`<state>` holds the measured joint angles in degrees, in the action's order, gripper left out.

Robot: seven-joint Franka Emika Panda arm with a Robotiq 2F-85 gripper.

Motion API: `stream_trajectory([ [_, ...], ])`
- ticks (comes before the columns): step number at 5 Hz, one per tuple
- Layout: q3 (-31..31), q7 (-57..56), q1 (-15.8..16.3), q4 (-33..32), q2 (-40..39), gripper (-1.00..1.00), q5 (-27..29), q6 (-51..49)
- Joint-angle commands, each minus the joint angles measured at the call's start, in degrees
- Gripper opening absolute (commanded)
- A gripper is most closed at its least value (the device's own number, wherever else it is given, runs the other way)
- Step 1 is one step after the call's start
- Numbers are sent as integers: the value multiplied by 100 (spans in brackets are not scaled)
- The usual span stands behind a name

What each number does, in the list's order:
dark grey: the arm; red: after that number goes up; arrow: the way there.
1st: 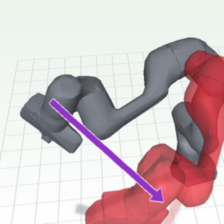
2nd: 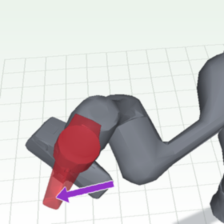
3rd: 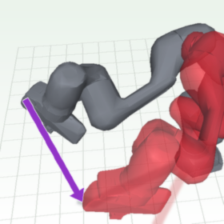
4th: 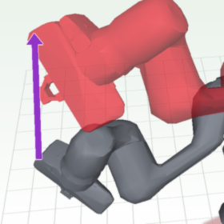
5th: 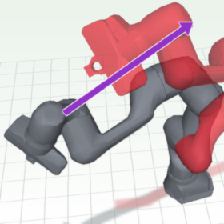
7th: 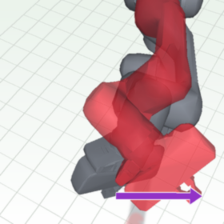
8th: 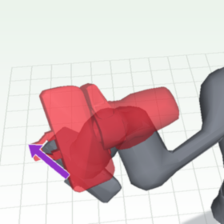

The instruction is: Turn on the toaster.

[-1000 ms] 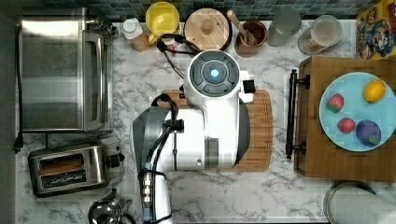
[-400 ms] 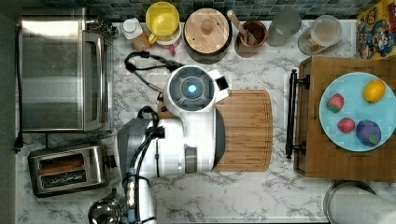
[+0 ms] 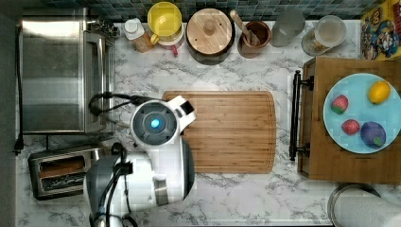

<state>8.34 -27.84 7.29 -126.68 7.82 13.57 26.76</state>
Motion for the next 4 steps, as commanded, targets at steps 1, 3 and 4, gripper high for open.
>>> stream_trajectory([
  [1,433,-359,417,-463,498,-100,196,345],
  [3,775,-512,517,-652,568,-100,522,322],
  [4,828,-760,563,-693,632,-100,848,302],
])
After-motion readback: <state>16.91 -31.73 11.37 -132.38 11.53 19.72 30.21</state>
